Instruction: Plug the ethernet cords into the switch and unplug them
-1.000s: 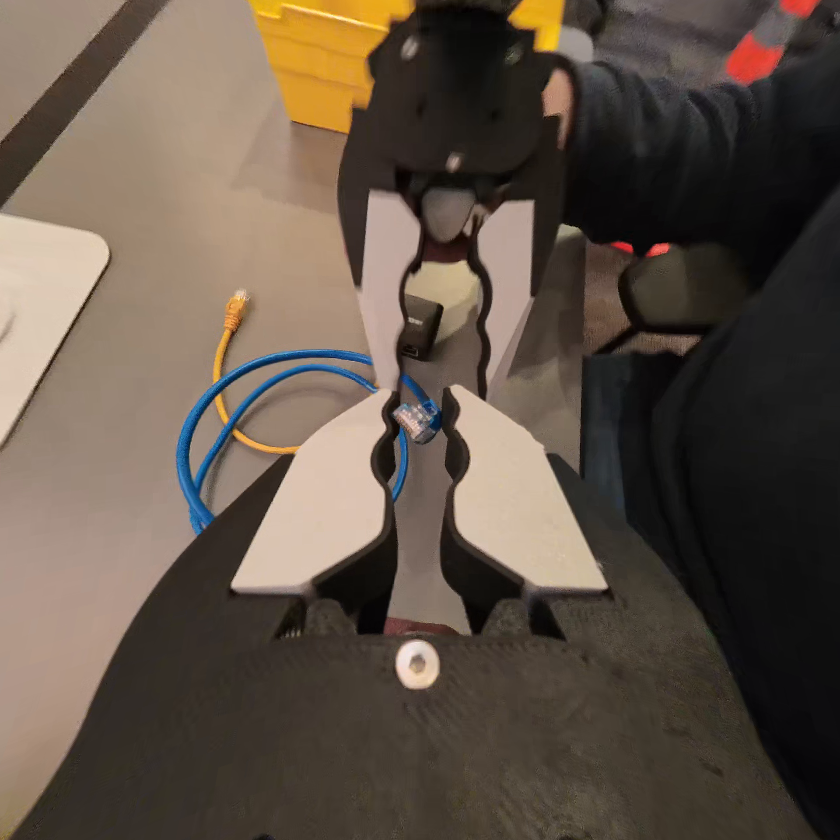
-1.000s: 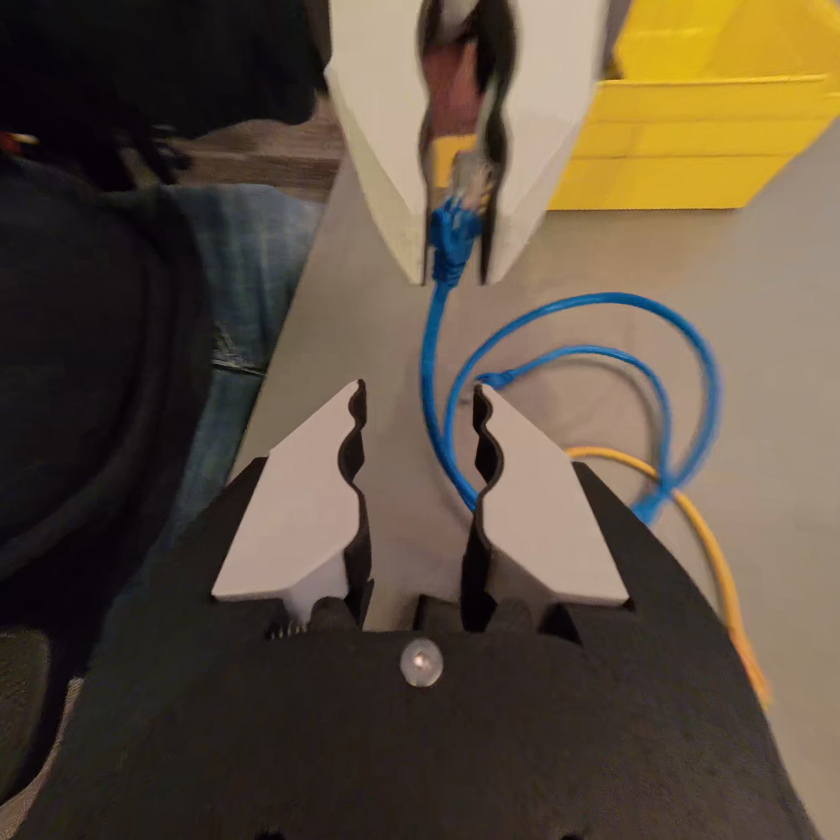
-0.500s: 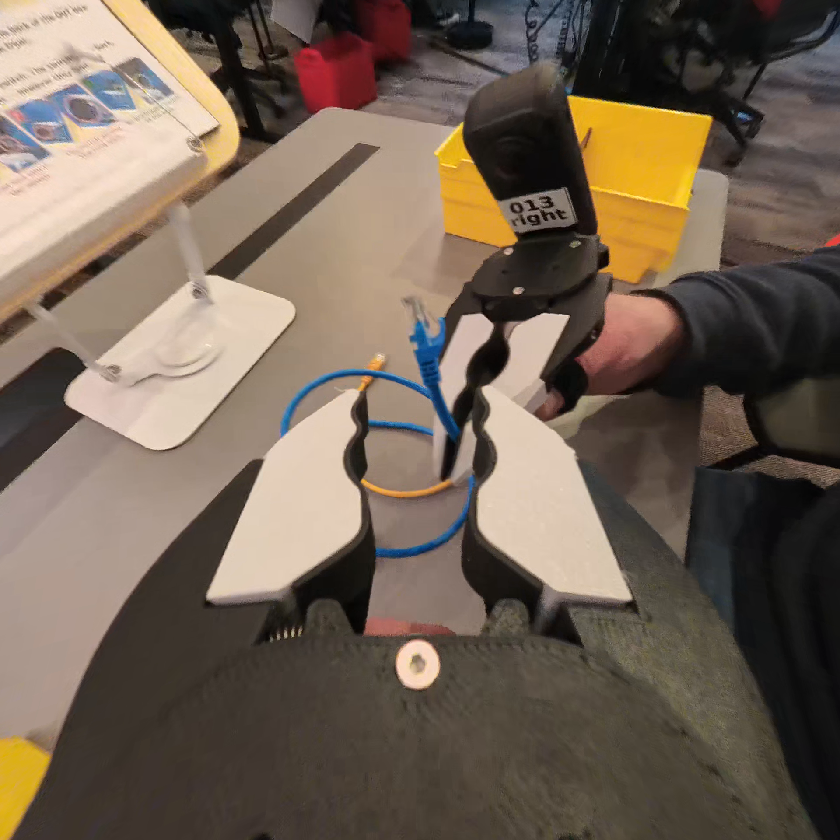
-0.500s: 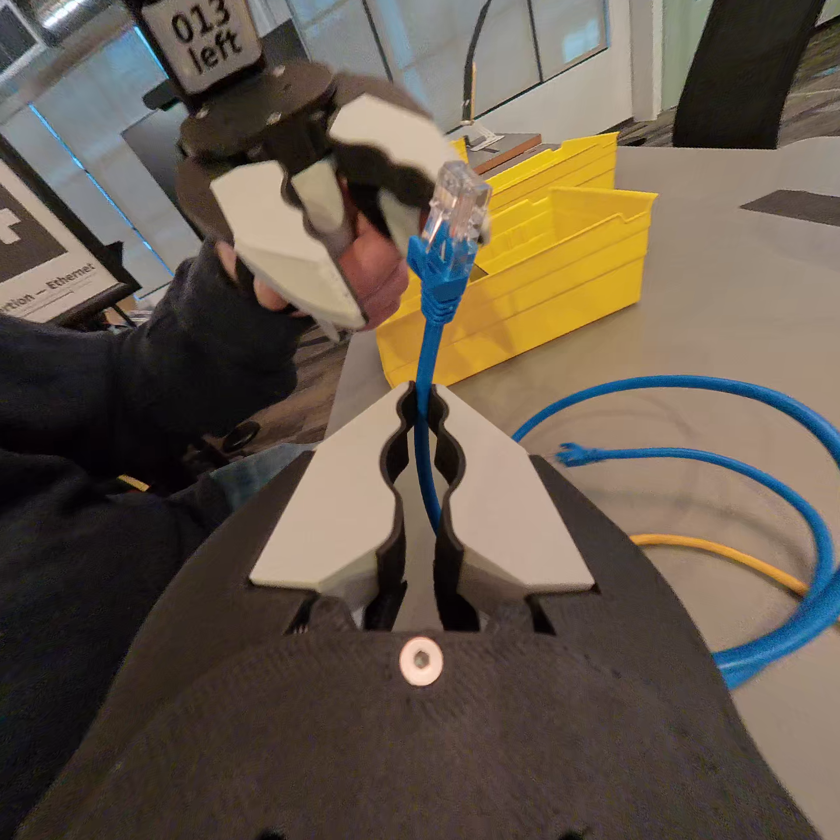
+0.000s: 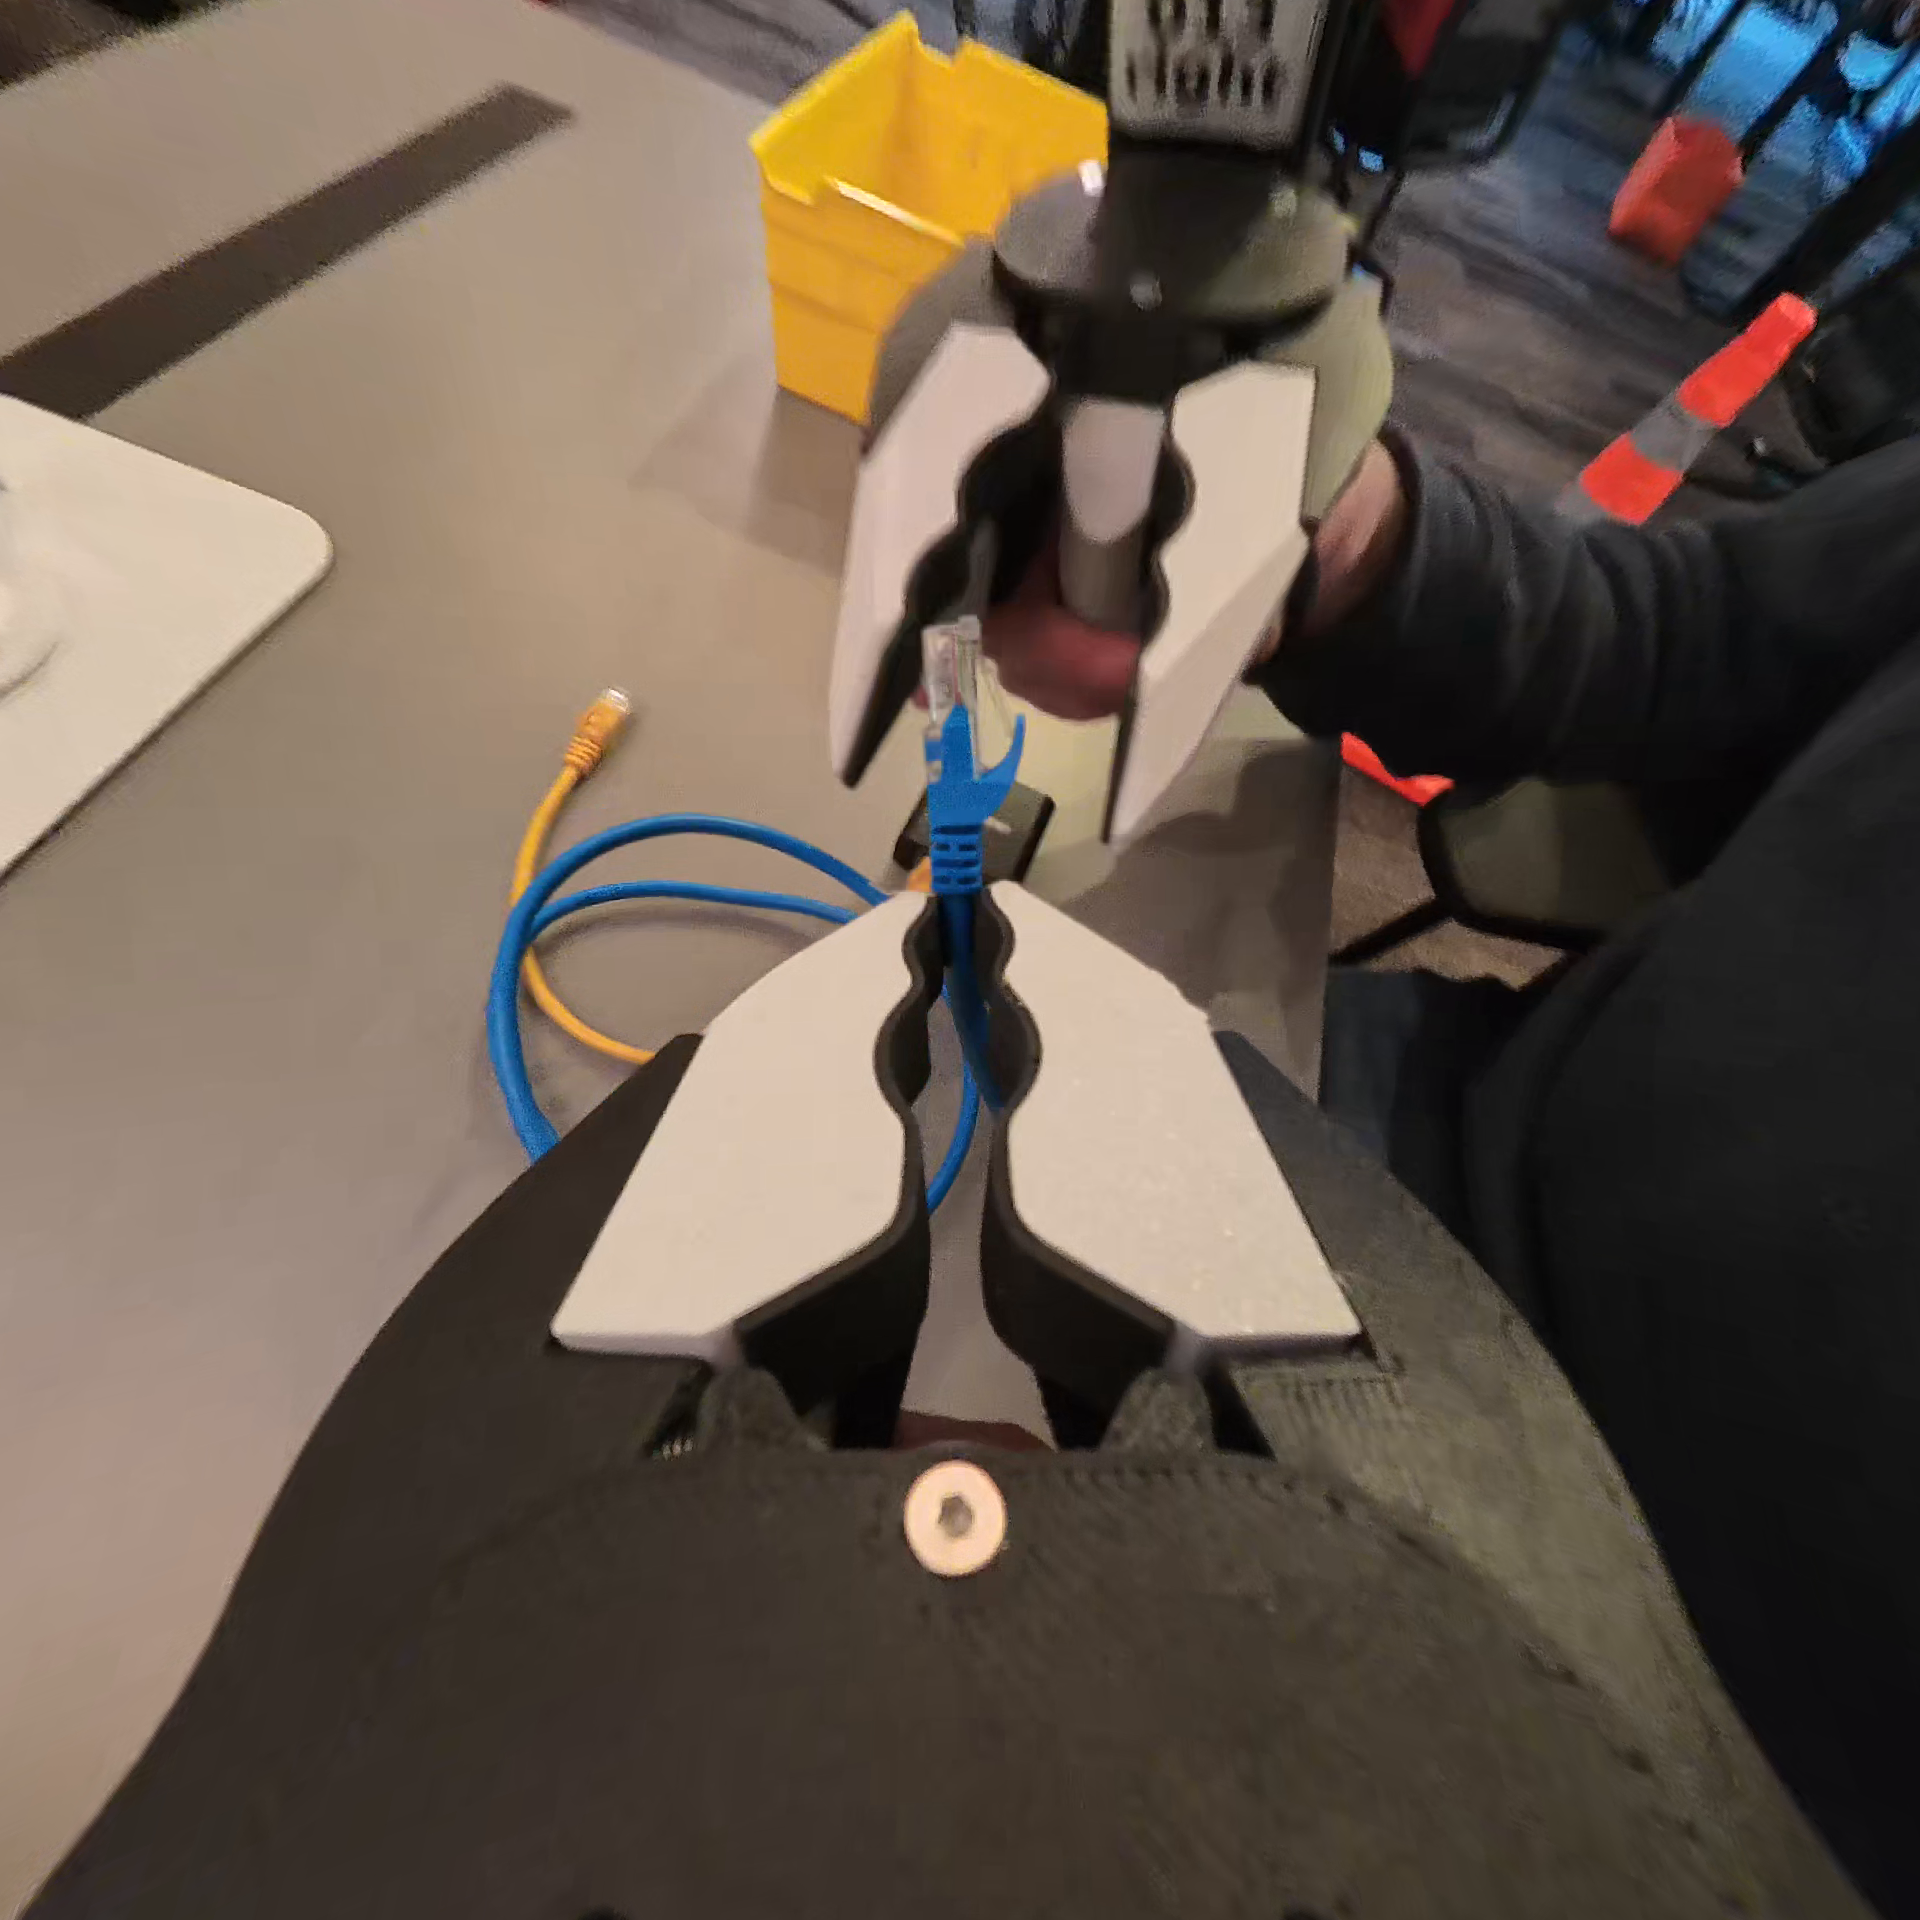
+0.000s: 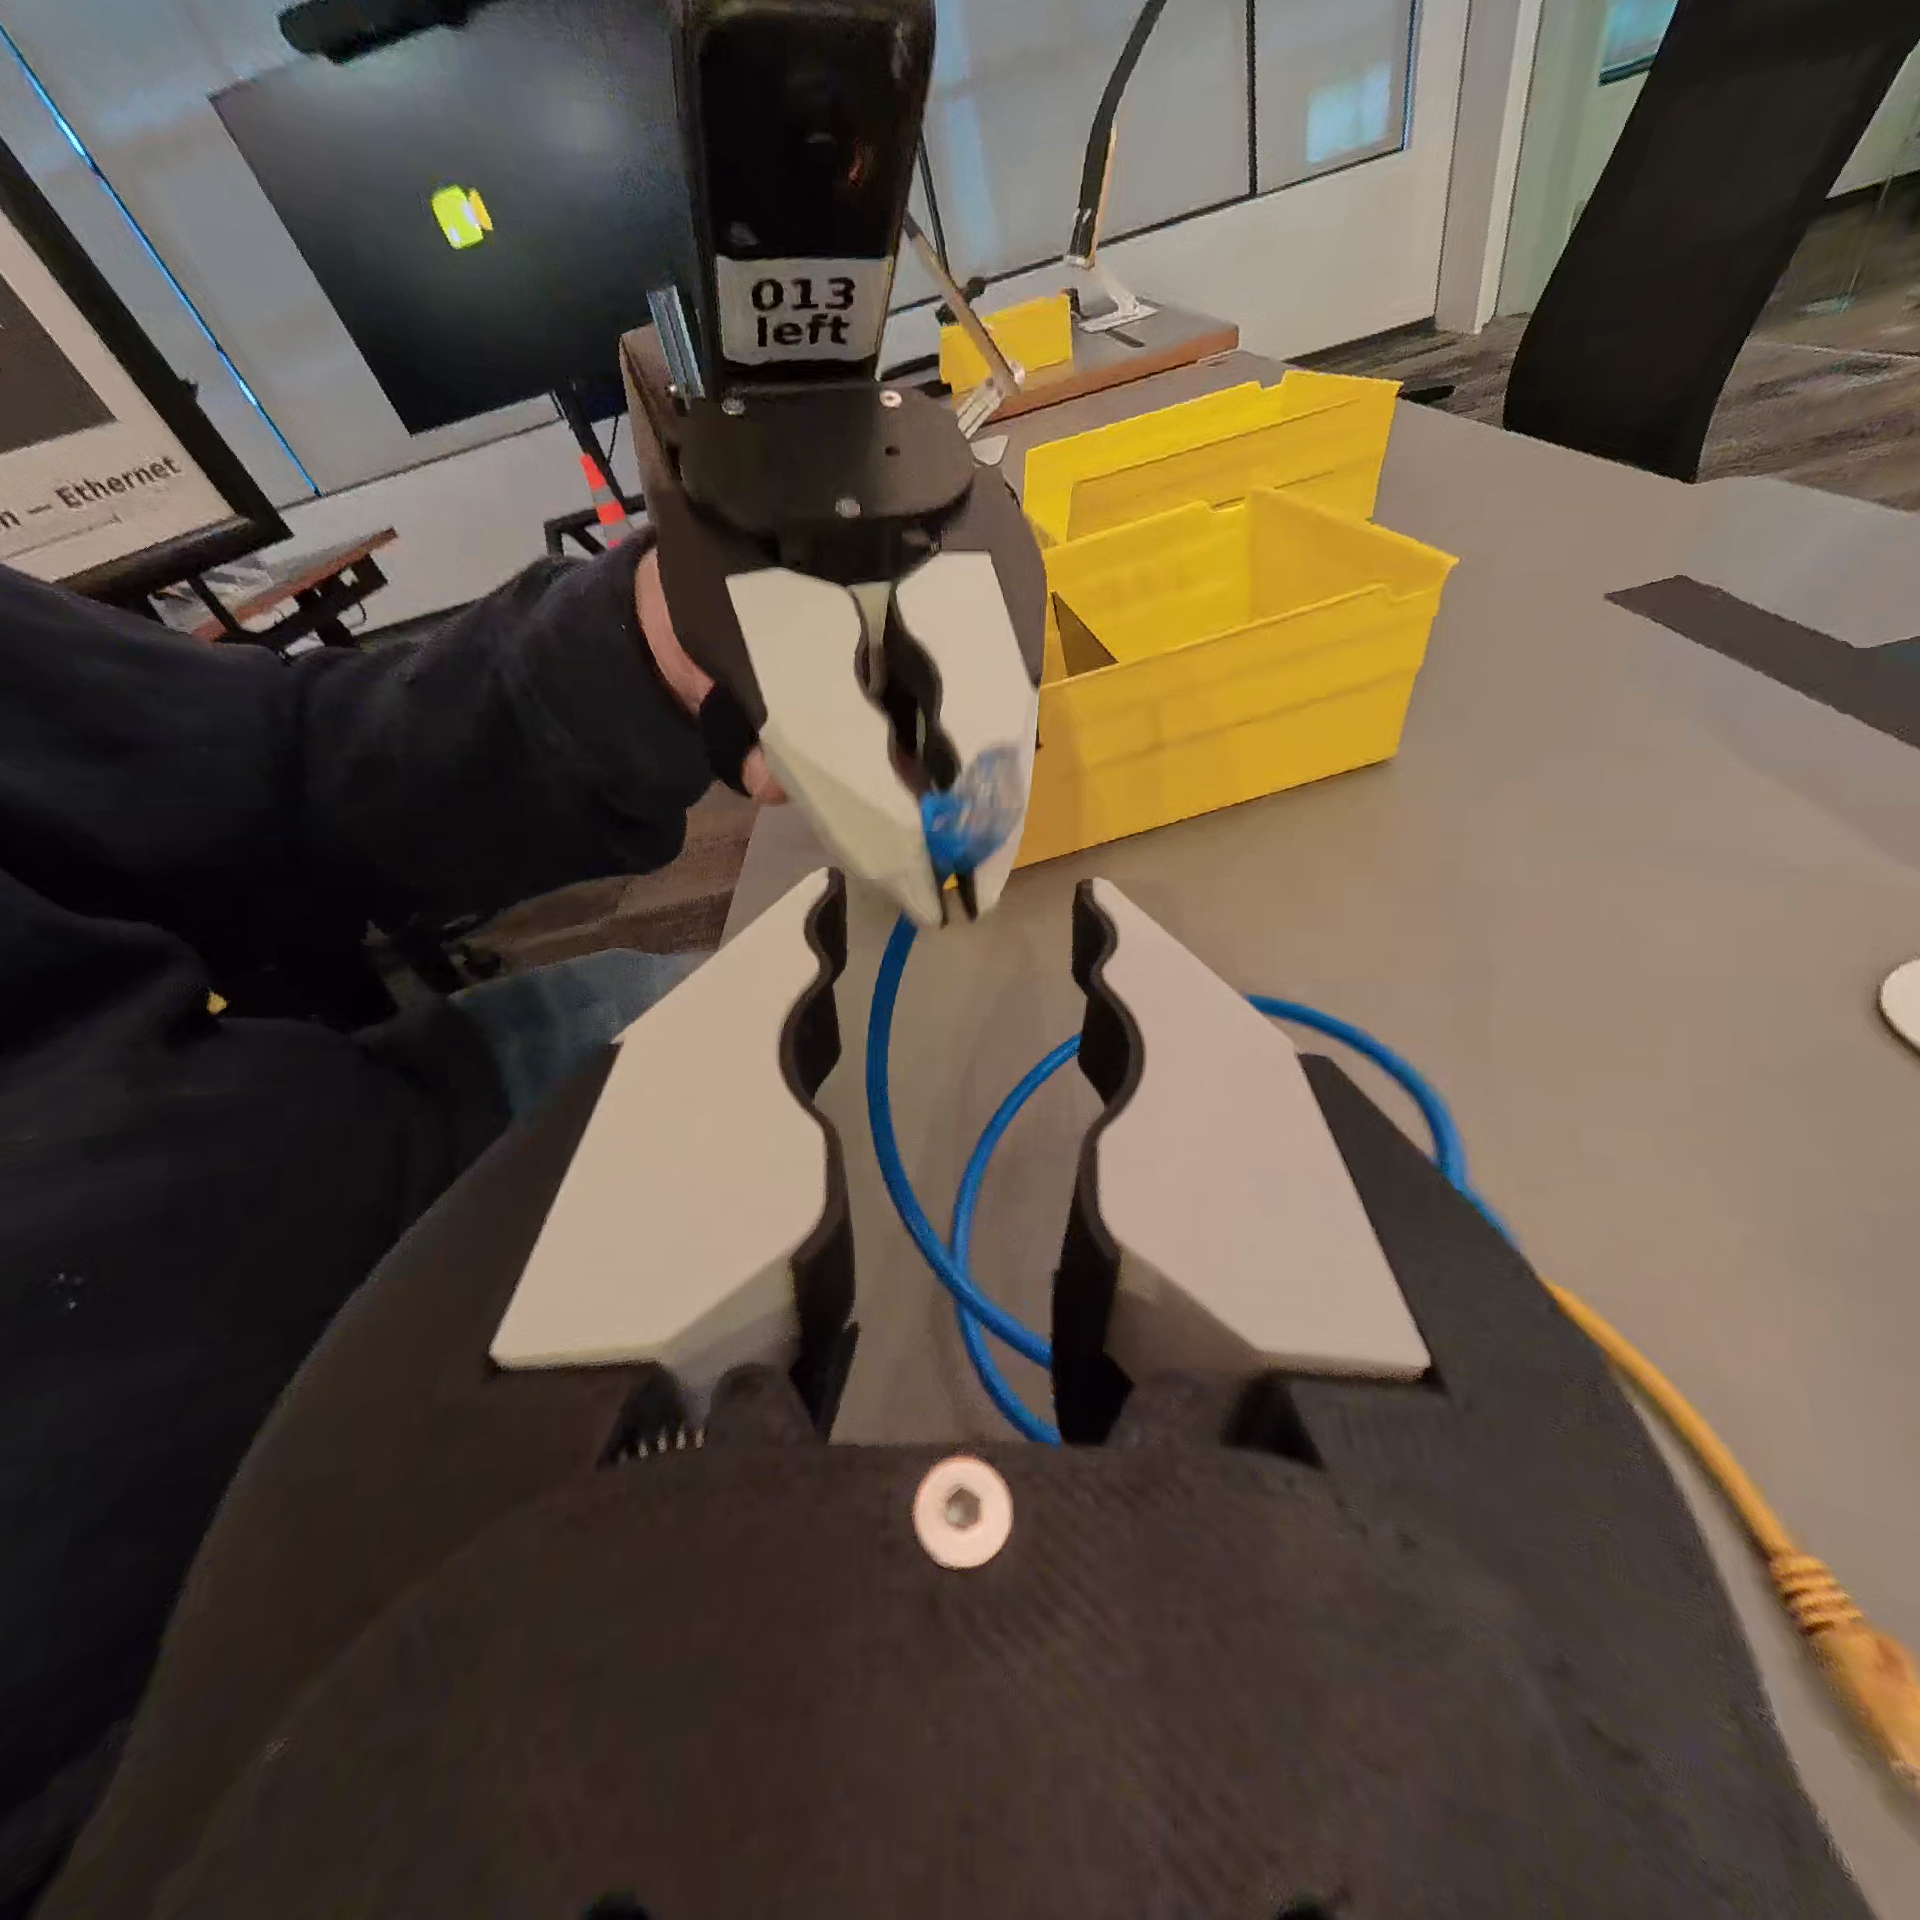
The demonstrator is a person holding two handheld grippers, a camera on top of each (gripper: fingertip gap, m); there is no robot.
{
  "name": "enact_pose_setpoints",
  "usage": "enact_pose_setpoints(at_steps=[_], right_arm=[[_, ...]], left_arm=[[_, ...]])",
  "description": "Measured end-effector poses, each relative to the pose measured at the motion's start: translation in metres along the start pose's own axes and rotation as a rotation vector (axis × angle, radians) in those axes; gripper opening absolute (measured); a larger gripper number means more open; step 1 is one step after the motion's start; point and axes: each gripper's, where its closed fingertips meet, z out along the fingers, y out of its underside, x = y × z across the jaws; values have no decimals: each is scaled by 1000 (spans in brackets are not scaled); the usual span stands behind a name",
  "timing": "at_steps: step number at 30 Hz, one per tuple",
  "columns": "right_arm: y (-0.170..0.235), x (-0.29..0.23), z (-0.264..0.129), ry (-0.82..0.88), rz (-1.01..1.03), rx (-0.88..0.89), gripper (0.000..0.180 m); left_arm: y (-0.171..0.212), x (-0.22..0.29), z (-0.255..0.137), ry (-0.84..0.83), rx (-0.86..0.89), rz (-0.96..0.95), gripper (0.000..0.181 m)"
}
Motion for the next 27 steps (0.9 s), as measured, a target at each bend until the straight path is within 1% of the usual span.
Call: enact_pose_setpoints(at_steps=[1, 2, 3, 4, 6, 7, 9, 11, 12, 13, 15, 17, 19, 21, 22, 25, 26, 27], right_arm=[[-2, 0, 2, -13, -3, -17, 40], [-3, -2, 4, -42, 4, -28, 34], [-3, -7, 6, -90, 17, -33, 19], [-1, -12, 8, -138, 30, -46, 14], [5, -9, 9, -144, 42, -83, 13], [4, -6, 8, -134, 60, -73, 13], [0, 1, 7, -120, 138, -13, 12], [-6, 12, 3, -103, 236, 68, 13], [-9, 16, 0, -105, 295, 115, 13], [-11, 20, -3, -113, 351, 158, 13], [-14, 24, -8, -136, 450, 236, 12], [-13, 23, -7, -152, 519, 274, 13], [-9, 21, -3, -170, 565, 278, 12], [-7, 22, -3, -175, 609, 298, 12], [-6, 22, -4, -180, 625, 304, 12], [-4, 24, -4, -180, 653, 319, 12], [-5, 24, -4, -184, 662, 326, 12], [-4, 26, -4, -181, 666, 328, 12]], left_arm=[[3, 4, 3, 27, -34, 7, 5], [5, 7, 5, 43, -68, 18, 5], [7, 8, 7, 50, -93, 27, 5], [10, 10, 8, 66, -118, 34, 5], [12, 6, 7, 39, -134, 60, 5], [11, 3, 7, 9, -118, 78, 5], [4, -5, 6, -100, -76, 172, 6], [-11, -9, 2, -228, -1, 278, 20], [-21, -7, 0, -282, 66, 335, 24], [-27, -8, -3, -366, 85, 399, 27], [-25, -12, -2, -557, 14, 598, 38], [-26, -18, -1, -731, -48, 755, 32], [-29, -21, 0, -833, -75, 851, 27], [-22, -23, 6, -831, -131, 890, 14], [-18, -26, 7, -843, -166, 902, 11], [-16, -28, 8, -841, -154, 888, 11], [-17, -29, 7, -858, -152, 902, 13], [-20, -30, 6, -884, -143, 918, 19]])
